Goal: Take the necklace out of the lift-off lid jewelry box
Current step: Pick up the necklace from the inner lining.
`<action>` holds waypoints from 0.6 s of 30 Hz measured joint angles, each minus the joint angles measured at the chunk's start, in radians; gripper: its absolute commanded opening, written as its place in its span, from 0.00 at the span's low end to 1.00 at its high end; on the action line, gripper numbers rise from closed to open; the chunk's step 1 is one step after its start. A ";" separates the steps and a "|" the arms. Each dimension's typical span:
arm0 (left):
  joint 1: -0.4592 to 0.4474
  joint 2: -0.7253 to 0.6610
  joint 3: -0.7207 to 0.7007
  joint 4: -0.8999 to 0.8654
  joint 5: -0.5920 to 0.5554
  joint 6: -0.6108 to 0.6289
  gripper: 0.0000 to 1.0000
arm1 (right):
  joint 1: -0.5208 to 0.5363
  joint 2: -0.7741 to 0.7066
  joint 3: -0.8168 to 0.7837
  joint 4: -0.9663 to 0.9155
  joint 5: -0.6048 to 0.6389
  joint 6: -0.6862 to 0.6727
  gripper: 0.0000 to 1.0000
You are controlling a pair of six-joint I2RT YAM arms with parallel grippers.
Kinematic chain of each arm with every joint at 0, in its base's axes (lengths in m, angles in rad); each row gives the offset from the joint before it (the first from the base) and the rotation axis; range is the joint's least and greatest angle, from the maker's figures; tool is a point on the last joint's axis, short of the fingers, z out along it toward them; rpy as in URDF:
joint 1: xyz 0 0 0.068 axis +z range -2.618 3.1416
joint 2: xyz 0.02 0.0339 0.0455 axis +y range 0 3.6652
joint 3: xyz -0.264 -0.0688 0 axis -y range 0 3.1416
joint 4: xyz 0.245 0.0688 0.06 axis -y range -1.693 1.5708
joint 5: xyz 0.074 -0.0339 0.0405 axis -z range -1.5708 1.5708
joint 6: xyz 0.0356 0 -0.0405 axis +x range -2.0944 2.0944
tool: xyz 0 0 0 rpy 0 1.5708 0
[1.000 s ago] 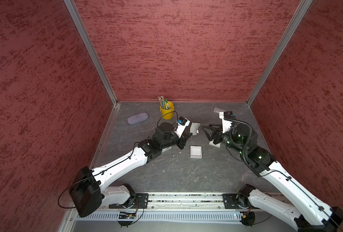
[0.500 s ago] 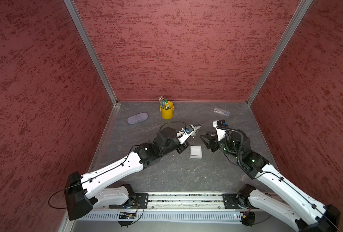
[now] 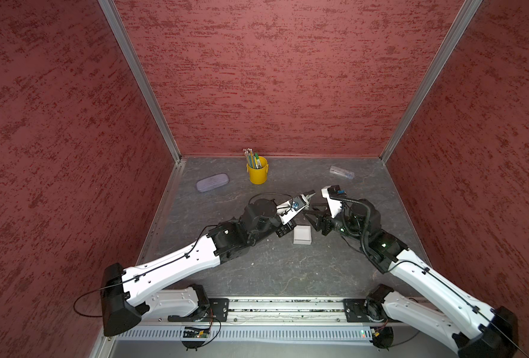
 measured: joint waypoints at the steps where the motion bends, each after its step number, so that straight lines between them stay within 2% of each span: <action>1: 0.000 0.000 0.000 0.001 0.000 0.000 0.00 | 0.000 0.003 0.000 0.007 -0.001 -0.002 0.55; 12: 0.000 0.000 0.000 0.016 0.001 -0.015 0.00 | 0.000 0.053 0.000 0.089 -0.019 -0.016 0.52; 14: 0.000 0.000 0.000 0.023 0.002 -0.019 0.00 | 0.000 0.062 0.000 0.102 -0.025 -0.018 0.44; 18: 0.000 0.000 -0.001 0.032 0.001 -0.031 0.00 | 0.000 0.070 0.000 0.119 -0.041 -0.022 0.20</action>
